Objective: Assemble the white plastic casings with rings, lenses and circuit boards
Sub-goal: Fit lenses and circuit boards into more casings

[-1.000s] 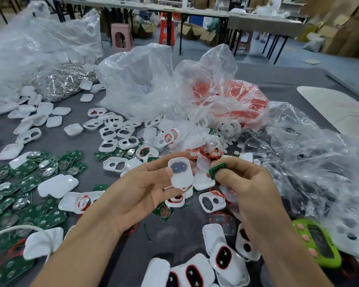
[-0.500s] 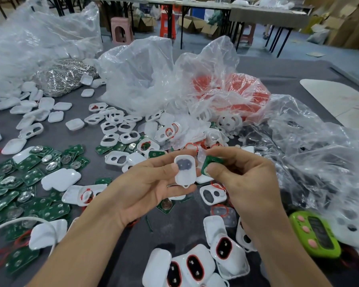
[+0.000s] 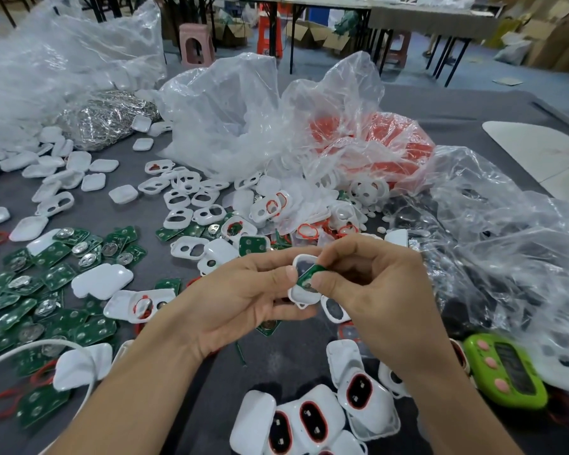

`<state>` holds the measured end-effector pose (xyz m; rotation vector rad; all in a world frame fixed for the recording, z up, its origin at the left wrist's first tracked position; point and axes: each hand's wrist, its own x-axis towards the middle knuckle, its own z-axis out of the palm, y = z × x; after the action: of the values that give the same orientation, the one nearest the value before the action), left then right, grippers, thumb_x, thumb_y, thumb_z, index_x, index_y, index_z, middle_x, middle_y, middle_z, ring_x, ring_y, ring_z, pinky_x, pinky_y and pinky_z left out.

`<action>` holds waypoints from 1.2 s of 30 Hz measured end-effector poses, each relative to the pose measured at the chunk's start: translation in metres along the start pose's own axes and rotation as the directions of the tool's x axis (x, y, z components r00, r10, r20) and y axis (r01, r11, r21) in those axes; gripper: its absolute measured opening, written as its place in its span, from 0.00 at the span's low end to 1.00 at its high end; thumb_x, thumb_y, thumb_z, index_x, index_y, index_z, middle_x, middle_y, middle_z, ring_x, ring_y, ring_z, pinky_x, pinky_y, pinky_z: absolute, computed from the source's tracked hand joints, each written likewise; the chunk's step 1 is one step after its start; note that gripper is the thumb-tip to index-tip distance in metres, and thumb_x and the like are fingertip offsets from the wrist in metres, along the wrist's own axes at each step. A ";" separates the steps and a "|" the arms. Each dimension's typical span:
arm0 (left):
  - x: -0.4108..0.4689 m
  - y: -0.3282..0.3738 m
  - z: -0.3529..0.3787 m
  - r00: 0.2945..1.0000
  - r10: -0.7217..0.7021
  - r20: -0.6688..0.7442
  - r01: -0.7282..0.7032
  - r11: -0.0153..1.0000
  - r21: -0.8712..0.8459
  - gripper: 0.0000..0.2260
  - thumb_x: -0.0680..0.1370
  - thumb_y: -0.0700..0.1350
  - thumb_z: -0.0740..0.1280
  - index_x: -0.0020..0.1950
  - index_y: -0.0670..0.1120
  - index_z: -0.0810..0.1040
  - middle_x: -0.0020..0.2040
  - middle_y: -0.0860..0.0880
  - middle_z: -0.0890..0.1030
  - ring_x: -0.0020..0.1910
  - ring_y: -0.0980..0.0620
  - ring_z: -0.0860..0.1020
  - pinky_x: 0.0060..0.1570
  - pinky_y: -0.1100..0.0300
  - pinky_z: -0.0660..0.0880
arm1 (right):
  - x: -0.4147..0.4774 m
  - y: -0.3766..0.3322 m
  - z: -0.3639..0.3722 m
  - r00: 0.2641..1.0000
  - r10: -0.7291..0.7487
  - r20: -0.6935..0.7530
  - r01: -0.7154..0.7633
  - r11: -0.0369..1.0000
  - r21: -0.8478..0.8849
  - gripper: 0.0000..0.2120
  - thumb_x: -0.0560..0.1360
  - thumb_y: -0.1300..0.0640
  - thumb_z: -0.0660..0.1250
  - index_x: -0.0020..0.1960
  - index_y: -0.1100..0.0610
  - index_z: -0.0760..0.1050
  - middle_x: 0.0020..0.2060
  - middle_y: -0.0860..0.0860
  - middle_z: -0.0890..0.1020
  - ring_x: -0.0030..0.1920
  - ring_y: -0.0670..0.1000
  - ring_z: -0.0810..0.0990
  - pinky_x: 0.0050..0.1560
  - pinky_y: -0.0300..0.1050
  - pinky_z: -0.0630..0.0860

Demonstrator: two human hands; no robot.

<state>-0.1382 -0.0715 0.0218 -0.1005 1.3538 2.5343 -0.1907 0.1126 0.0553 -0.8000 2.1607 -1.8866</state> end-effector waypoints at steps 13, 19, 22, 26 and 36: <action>0.002 -0.003 0.002 1.000 0.005 -0.011 -0.004 0.999 0.050 0.19 0.75 0.44 0.70 0.66 0.44 0.82 0.56 0.44 0.85 0.53 0.49 0.84 0.50 0.55 0.83 | -0.002 0.007 0.006 0.993 -0.022 -0.113 0.010 0.994 -0.111 0.12 0.70 0.64 0.79 0.42 0.46 0.87 0.33 0.40 0.85 0.33 0.44 0.84 0.37 0.39 0.80; 0.001 -0.003 0.002 1.000 0.009 -0.018 -0.008 0.999 0.036 0.21 0.74 0.45 0.72 0.66 0.43 0.82 0.58 0.42 0.83 0.54 0.47 0.84 0.49 0.55 0.83 | -0.002 0.009 0.012 0.954 -0.223 -0.202 0.136 0.919 -0.371 0.12 0.66 0.59 0.82 0.43 0.44 0.88 0.40 0.34 0.84 0.53 0.43 0.79 0.53 0.33 0.75; -0.001 -0.003 0.003 1.000 0.022 -0.014 -0.022 0.999 0.045 0.22 0.74 0.44 0.71 0.68 0.42 0.80 0.62 0.39 0.82 0.55 0.46 0.83 0.51 0.53 0.83 | -0.002 0.012 0.014 0.947 -0.249 -0.202 0.161 0.915 -0.371 0.12 0.67 0.60 0.82 0.44 0.45 0.88 0.39 0.37 0.84 0.51 0.45 0.80 0.52 0.32 0.74; -0.001 -0.003 0.002 0.999 0.039 -0.022 -0.037 0.996 0.080 0.22 0.76 0.42 0.69 0.70 0.41 0.78 0.67 0.38 0.80 0.60 0.44 0.82 0.62 0.45 0.79 | -0.004 0.017 0.019 0.952 -0.212 -0.219 0.139 0.942 -0.307 0.12 0.67 0.62 0.81 0.44 0.46 0.87 0.36 0.41 0.84 0.41 0.46 0.82 0.43 0.34 0.77; 0.002 -0.008 0.007 0.994 0.108 -0.028 -0.106 0.993 0.058 0.18 0.77 0.35 0.65 0.66 0.45 0.83 0.63 0.41 0.83 0.60 0.46 0.83 0.53 0.55 0.82 | -0.006 0.024 0.033 0.919 -0.221 -0.326 0.090 0.924 -0.372 0.09 0.71 0.57 0.77 0.49 0.46 0.86 0.36 0.41 0.83 0.38 0.44 0.81 0.43 0.41 0.79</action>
<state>-0.1375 -0.0610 0.0186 -0.0579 1.4785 2.5892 -0.1773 0.0886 0.0250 -0.7486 2.8002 -1.8694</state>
